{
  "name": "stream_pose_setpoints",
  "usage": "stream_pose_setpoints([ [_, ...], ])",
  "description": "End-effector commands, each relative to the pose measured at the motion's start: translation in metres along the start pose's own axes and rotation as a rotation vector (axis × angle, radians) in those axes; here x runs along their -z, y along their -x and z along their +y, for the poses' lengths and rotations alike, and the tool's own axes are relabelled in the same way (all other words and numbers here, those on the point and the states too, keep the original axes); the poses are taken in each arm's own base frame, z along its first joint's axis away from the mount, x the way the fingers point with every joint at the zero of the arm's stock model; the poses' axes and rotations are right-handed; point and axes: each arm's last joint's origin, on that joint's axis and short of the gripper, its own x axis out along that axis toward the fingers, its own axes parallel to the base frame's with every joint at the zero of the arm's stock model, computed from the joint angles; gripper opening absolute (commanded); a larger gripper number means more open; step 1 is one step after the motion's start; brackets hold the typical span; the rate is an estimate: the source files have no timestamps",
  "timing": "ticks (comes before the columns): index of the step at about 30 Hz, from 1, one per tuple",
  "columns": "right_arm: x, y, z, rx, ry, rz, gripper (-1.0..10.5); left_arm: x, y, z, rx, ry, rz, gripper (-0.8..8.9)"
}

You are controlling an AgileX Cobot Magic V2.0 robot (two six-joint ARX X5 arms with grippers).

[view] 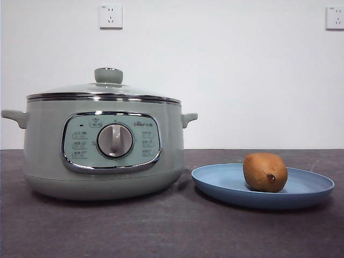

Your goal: Take the potato out from the steamer,put the potato on the plate,close the lid

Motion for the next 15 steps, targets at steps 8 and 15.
stream_pose_setpoints([
  [8, 0.021, 0.007, -0.003, -0.002, -0.013, -0.001, 0.0, 0.004, -0.001, 0.002, -0.011, 0.003, 0.007, -0.03],
  [15, 0.031, 0.014, -0.004, 0.025, -0.031, 0.074, 0.0, 0.004, -0.001, 0.002, -0.011, 0.003, 0.007, -0.03],
])
